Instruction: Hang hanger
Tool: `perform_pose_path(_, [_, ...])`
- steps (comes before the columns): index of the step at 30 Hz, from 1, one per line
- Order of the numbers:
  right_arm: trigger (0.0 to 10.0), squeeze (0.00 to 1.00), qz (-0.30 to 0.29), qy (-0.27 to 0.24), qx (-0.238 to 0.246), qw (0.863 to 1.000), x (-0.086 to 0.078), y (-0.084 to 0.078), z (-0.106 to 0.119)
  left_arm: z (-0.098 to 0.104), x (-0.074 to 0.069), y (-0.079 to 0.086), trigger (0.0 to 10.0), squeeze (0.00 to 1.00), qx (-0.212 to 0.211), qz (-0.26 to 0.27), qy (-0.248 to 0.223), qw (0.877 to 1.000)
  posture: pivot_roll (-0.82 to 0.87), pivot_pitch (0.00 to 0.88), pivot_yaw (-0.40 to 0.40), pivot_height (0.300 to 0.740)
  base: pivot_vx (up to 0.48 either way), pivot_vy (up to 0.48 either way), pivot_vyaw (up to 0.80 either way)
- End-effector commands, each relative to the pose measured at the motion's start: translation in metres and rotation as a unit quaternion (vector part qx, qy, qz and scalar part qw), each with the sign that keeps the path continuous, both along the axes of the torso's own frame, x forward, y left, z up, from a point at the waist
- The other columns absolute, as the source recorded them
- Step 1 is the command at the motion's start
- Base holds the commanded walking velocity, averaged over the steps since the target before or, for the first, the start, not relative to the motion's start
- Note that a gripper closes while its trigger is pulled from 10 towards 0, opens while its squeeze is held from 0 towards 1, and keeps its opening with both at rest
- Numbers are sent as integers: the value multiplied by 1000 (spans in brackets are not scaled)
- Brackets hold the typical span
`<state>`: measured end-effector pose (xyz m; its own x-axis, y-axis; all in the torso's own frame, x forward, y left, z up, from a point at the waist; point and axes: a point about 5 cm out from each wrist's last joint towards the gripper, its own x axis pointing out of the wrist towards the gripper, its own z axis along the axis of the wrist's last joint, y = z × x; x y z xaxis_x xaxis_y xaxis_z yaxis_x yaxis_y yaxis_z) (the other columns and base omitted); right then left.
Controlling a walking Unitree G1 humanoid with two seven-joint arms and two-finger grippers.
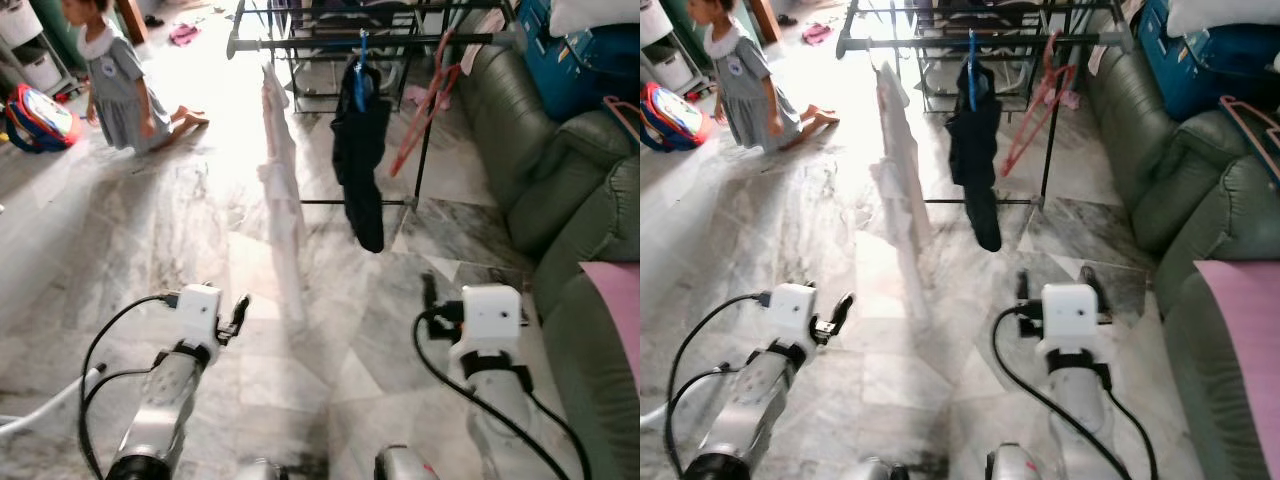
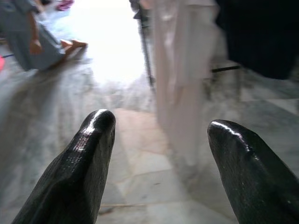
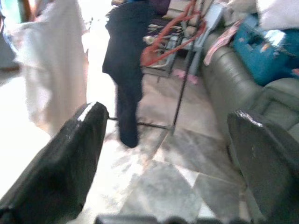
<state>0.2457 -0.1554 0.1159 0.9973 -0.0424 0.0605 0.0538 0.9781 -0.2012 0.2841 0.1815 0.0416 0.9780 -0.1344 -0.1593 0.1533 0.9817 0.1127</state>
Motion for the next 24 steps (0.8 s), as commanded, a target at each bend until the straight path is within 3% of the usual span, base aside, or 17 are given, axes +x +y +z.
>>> perform_pose_path(1, [10000,0,-6,20,3,1000,0,-6,-10,-8,-3,-3,10000,0,-4,3,14,1000,-113,181,61,740,0,0,0])
perform_pose_path(10, [10000,0,1,64,47,997,13,-13,-33,-28,-3,3,10000,0,-17,52,70,996,-104,148,26,740,0,0,0])
perform_pose_path(20, [10000,0,-21,84,51,995,21,-28,-46,-37,2,-1,10000,0,-8,49,108,993,-132,123,35,740,0,0,0])
perform_pose_path(22, [10000,0,-30,144,69,987,18,-29,-78,-56,-9,-1,10000,0,15,35,175,984,-168,111,52,740,0,0,0])
perform_pose_path(24, [10000,0,-28,170,72,982,17,-29,-92,-65,-16,0,10000,0,20,40,209,977,-177,103,57,740,0,0,0])
